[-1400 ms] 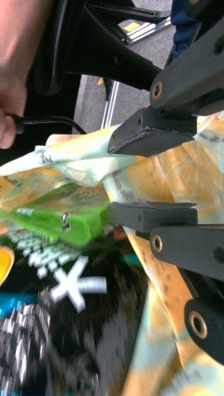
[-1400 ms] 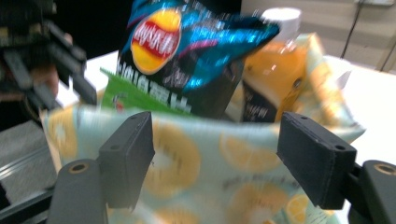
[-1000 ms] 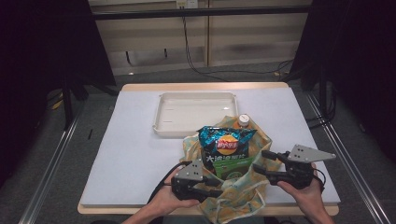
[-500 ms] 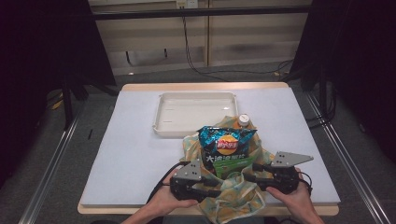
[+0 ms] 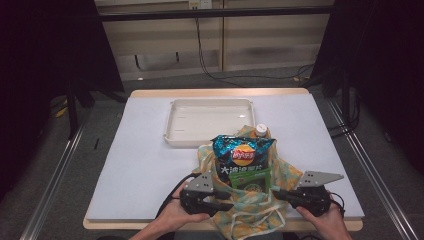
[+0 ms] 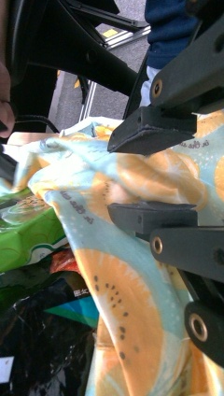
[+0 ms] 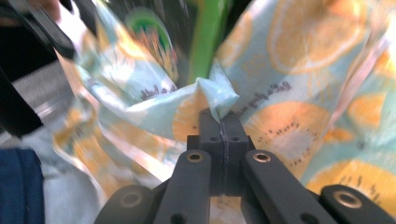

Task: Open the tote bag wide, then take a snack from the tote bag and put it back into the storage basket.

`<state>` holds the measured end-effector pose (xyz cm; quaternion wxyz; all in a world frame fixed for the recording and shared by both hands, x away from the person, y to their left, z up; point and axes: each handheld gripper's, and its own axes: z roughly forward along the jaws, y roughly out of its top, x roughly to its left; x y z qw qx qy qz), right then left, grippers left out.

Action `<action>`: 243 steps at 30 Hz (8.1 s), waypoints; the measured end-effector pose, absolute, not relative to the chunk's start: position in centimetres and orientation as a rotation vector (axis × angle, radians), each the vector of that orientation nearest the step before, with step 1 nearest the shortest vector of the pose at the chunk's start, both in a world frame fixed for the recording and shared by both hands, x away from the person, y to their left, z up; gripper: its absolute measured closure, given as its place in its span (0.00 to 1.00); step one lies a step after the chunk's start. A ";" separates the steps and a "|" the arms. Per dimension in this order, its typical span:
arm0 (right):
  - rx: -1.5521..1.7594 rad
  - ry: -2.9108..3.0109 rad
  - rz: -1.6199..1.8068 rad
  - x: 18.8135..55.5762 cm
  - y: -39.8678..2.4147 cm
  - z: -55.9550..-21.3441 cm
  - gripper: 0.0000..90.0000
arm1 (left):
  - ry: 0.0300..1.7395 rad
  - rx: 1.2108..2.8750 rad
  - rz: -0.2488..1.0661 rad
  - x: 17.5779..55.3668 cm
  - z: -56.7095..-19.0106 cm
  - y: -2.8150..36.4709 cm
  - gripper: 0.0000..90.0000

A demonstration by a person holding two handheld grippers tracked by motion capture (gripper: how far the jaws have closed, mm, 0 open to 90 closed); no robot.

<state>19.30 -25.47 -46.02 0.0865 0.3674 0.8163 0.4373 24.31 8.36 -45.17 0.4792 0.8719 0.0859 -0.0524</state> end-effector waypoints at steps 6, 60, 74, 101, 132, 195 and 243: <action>1.064 2.393 1.336 19.0 -25.6 -45.6 0.80 | 0.221 2.038 -0.099 24.4 -43.2 9.4 0.70; 1.113 2.089 1.496 17.3 -29.1 -43.7 0.17 | 0.316 1.919 -0.056 33.6 -39.0 7.6 0.65; 1.123 2.062 1.497 17.1 -29.2 -43.6 0.05 | 0.215 1.904 -0.051 32.2 -37.3 7.3 0.93; 1.102 2.043 1.527 17.0 -29.3 -43.4 0.00 | 0.199 1.860 0.028 32.5 -31.9 8.6 0.93; 1.092 2.020 1.539 17.1 -29.5 -43.4 0.00 | 0.201 1.772 0.083 33.2 -27.0 10.2 0.93; 1.105 2.039 1.578 17.6 -29.8 -43.9 0.02 | 0.450 1.774 0.148 47.7 -30.0 11.5 0.93; 1.080 2.101 1.574 17.8 -29.3 -44.2 0.02 | 0.548 1.806 0.178 55.1 -39.2 6.2 0.90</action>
